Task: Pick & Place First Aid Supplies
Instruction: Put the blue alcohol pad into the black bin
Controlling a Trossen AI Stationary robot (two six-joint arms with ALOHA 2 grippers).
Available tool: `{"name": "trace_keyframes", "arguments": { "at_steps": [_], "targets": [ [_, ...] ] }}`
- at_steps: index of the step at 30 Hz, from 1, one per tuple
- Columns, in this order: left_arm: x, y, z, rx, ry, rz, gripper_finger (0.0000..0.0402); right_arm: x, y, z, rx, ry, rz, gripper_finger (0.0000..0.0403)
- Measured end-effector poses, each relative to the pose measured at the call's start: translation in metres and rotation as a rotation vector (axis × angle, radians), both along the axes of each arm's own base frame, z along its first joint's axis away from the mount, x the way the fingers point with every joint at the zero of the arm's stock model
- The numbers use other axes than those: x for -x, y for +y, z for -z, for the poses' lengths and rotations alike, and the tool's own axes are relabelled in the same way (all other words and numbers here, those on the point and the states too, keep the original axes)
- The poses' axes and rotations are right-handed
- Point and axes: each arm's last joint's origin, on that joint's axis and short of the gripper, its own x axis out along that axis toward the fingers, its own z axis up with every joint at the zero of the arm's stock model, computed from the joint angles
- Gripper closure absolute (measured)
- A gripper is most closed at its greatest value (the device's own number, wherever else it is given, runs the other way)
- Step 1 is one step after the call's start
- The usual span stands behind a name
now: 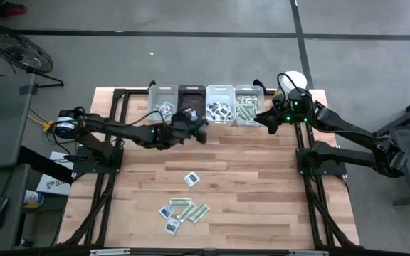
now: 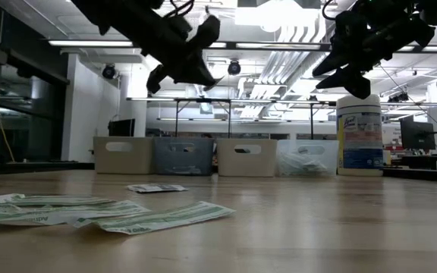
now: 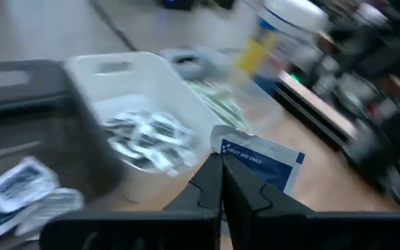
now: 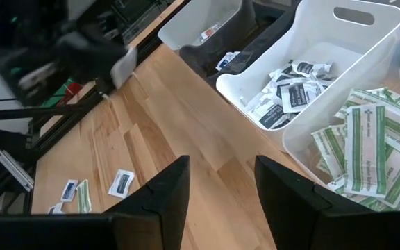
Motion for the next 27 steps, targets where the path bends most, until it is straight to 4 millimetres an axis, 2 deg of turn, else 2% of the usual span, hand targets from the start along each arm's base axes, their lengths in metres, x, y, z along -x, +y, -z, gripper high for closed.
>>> {"name": "trace_keyframes", "arguments": {
  "at_steps": [13, 21, 27],
  "targets": [
    [0.019, 0.068, 0.011, 0.133, -0.028, -0.384, 0.0401, 0.0, 0.0, 0.0, 0.003, 0.003, 0.007, 0.0247],
    [0.036, 0.106, 0.023, 0.282, -0.027, -0.504, 0.0401, 0.0, -0.001, 0.0, 0.01, 0.008, 0.023, 0.0247],
    [0.04, 0.123, 0.03, 0.354, -0.036, -0.521, 0.0401, 0.0, -0.001, -0.001, 0.029, 0.008, 0.037, 0.0247]
  ]
}}
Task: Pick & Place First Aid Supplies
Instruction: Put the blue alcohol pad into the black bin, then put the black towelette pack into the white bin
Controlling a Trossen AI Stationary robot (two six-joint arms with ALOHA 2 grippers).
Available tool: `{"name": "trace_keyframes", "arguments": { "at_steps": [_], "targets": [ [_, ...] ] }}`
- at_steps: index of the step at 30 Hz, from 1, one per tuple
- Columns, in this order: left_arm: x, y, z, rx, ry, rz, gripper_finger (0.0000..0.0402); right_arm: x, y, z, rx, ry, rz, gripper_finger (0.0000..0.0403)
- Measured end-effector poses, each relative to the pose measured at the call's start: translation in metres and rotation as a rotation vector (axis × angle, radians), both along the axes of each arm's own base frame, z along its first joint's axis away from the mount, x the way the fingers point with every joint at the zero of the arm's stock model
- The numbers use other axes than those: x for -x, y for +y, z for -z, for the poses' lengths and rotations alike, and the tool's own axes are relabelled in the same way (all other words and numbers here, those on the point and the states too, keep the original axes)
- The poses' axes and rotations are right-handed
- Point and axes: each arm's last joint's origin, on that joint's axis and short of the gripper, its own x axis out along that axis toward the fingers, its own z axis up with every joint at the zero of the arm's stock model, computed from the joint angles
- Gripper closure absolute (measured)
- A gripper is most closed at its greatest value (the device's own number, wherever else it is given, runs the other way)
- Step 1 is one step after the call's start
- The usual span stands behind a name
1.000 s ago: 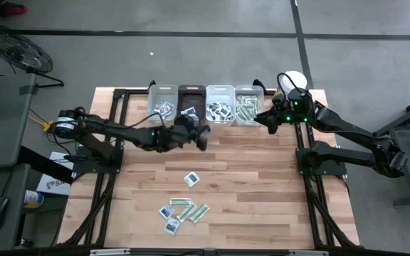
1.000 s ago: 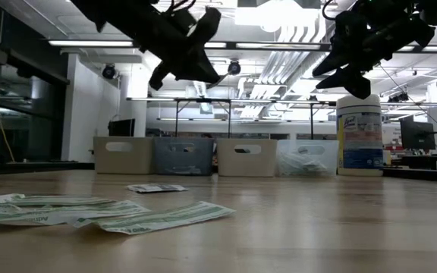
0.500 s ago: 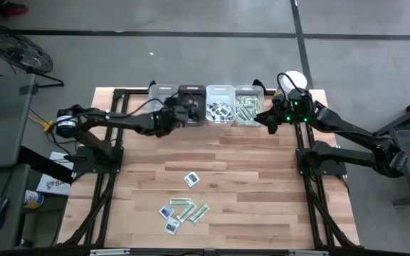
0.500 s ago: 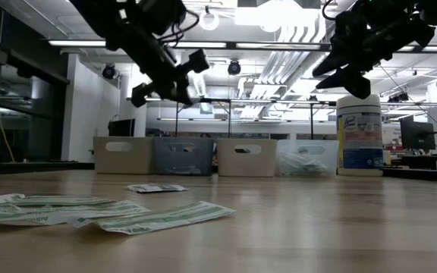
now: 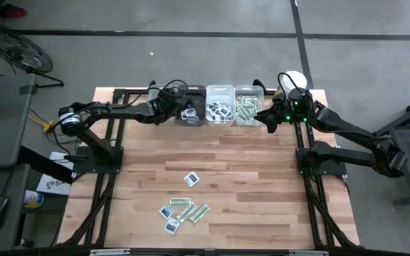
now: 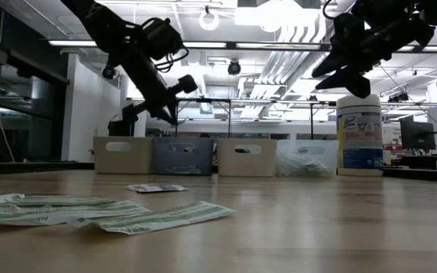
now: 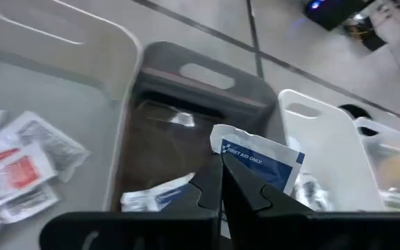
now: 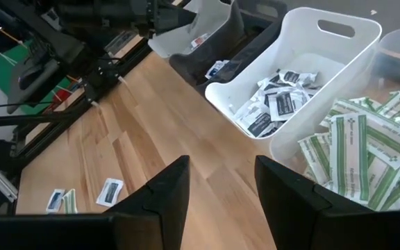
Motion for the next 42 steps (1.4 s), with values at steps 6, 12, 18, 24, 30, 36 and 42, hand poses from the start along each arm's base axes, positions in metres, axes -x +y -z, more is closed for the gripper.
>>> {"name": "trace_keyframes", "arguments": {
  "at_steps": [6, 12, 18, 24, 30, 36, 42],
  "targets": [
    [-0.017, 0.008, 0.003, 0.056, 0.064, 0.026, 0.0401, 0.0, 0.0, -0.001, 0.008, -0.008, 0.0, 0.0247],
    [-0.027, 0.012, 0.004, 0.098, 0.16, 0.034, 0.0401, 0.0, 0.0, -0.001, 0.004, -0.009, -0.007, 0.0247],
    [-0.027, 0.011, 0.006, 0.123, 0.198, 0.082, 0.0401, 0.0, 0.0, -0.001, -0.002, -0.008, -0.015, 0.0247],
    [-0.028, 0.011, 0.006, 0.112, 0.231, 0.14, 0.0372, 0.0, 0.0, 0.0, -0.003, -0.009, -0.017, 0.0247],
    [-0.027, 0.011, 0.007, 0.12, 0.239, 0.145, 0.0315, 0.0, 0.0, -0.001, 0.004, -0.008, -0.021, 0.0247],
    [-0.027, 0.01, 0.005, 0.106, 0.278, 0.221, 0.0289, 0.0, 0.0, -0.001, 0.002, -0.009, -0.025, 0.0247],
    [-0.028, 0.005, -0.002, 0.05, 0.372, 0.472, 0.029, 0.0, 0.0, -0.001, 0.011, -0.008, -0.033, 0.0247]
  ]
}}
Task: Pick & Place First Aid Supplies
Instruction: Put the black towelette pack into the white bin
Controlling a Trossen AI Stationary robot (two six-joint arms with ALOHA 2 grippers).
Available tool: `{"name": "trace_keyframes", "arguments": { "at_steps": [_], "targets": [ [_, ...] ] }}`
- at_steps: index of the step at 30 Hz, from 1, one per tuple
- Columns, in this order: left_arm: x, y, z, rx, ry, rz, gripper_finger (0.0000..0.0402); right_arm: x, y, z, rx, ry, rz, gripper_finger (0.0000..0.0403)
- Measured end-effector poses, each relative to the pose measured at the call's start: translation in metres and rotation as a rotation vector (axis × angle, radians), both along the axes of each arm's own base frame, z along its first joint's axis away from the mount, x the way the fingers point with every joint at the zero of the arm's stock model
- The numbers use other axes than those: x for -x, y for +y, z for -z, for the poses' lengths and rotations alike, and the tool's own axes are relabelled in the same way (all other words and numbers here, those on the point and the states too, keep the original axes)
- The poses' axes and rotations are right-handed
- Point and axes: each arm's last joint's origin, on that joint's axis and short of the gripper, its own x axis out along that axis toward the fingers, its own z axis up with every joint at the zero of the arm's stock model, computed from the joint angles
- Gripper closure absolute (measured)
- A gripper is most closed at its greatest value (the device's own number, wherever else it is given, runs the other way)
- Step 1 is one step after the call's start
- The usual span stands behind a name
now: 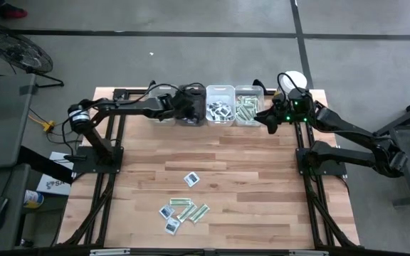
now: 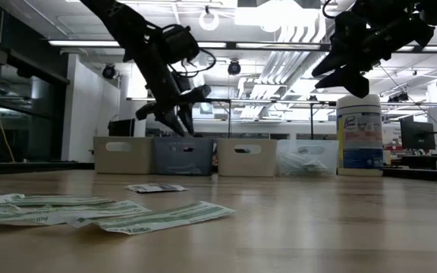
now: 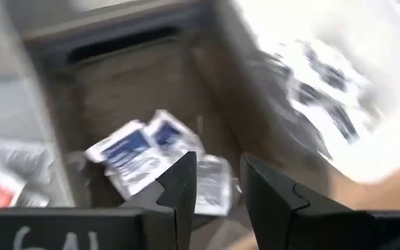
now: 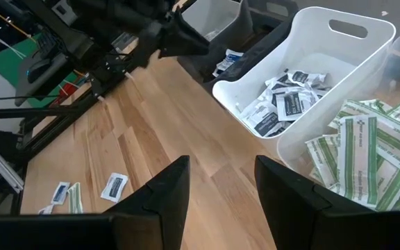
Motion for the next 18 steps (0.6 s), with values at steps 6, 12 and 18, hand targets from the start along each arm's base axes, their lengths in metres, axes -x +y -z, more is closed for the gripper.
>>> {"name": "trace_keyframes", "arguments": {
  "at_steps": [6, 12, 18],
  "targets": [
    [-0.003, -0.022, -0.011, -0.053, 0.077, 0.385, 0.0291, 0.0, 0.0, 0.0, 0.005, 0.0, -0.007, 0.0247],
    [-0.001, -0.058, -0.013, 0.006, 0.145, 0.654, 0.0291, 0.0, 0.0, 0.0, 0.016, 0.003, -0.013, 0.0247],
    [-0.005, -0.095, -0.01, 0.106, 0.153, 0.822, 0.0291, 0.0, 0.0, 0.0, 0.026, 0.007, -0.018, 0.0247]
  ]
}}
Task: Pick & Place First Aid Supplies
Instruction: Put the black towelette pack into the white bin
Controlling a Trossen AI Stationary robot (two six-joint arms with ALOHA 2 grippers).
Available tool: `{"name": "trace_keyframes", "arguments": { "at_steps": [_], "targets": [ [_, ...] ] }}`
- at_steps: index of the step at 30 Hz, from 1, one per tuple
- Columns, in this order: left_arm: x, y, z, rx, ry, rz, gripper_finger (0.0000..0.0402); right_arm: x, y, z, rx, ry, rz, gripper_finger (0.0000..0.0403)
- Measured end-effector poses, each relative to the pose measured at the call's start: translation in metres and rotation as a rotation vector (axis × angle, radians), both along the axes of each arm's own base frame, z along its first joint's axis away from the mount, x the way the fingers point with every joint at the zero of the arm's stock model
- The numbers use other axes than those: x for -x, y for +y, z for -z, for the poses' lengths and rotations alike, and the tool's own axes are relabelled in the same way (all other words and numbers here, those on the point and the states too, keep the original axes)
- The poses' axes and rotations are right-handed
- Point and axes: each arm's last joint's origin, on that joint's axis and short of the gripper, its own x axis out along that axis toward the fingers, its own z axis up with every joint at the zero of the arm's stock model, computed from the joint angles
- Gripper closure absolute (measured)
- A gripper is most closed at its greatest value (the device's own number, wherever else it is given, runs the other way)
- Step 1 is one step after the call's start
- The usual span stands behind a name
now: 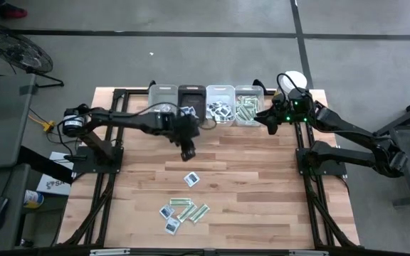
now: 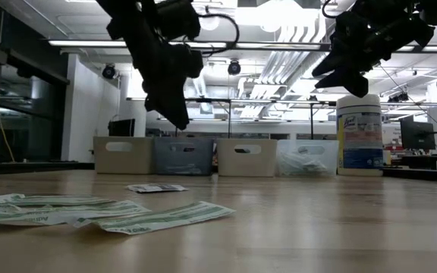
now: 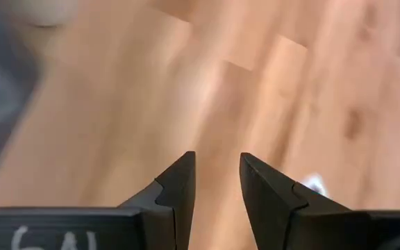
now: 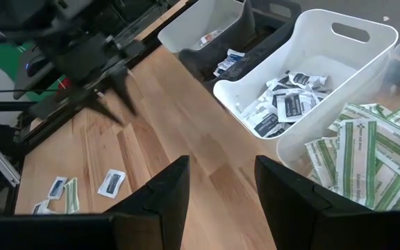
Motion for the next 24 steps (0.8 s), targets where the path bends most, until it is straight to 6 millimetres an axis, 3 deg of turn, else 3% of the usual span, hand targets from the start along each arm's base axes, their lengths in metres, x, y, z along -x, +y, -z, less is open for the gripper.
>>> {"name": "trace_keyframes", "arguments": {
  "at_steps": [12, 24],
  "targets": [
    [-0.001, -0.07, 0.001, 0.083, 0.036, 0.146, 0.0291, 0.001, 0.0, 0.001, 0.013, 0.018, -0.012, 0.0247],
    [0.006, -0.117, 0.002, -0.002, 0.035, -0.068, 0.0289, 0.002, 0.003, 0.004, -0.019, 0.031, -0.072, 0.0247]
  ]
}}
